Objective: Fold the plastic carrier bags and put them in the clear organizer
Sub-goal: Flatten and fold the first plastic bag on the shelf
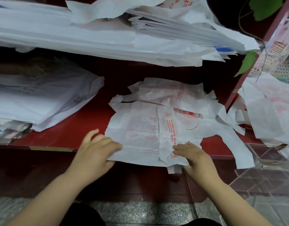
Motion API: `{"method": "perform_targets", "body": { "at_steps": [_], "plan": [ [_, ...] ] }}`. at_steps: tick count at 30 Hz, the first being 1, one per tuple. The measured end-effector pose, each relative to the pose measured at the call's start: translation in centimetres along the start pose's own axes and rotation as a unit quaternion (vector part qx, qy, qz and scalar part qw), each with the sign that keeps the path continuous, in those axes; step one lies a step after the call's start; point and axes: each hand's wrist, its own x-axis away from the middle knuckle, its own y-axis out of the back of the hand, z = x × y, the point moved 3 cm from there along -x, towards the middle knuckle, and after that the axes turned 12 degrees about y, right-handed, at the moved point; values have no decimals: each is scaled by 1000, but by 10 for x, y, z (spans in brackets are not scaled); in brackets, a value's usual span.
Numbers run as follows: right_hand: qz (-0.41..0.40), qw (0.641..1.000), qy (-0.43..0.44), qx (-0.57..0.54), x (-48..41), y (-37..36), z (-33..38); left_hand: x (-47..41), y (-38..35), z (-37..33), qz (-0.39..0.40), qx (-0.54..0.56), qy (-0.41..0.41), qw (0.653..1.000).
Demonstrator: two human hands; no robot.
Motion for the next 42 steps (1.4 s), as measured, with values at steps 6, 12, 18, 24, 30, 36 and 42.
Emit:
{"method": "perform_targets", "body": {
  "at_steps": [6,12,18,24,30,36,42],
  "plan": [
    [5,997,-49,-58,-7,4,-1,-1,37,59,-67,38,127,989],
    [66,966,-228,-108,-22,7,-5,-10,42,70,-77,230,325,914],
    [27,917,-368,-151,-42,-3,-21,-28,24,62,-176,322,465,806],
    [34,906,-405,-117,-53,-7,-24,-33,2,-14,-144,138,199,959],
    [47,899,-421,-111,-56,-5,-23,-50,-39,-65,138,-10,115,984],
    [48,916,-394,-55,-49,-6,-19,-43,-49,-61,220,-66,102,968],
    [92,926,-337,142,-47,-7,-14,-40,-55,-57,190,-72,85,976]
  ]
}}
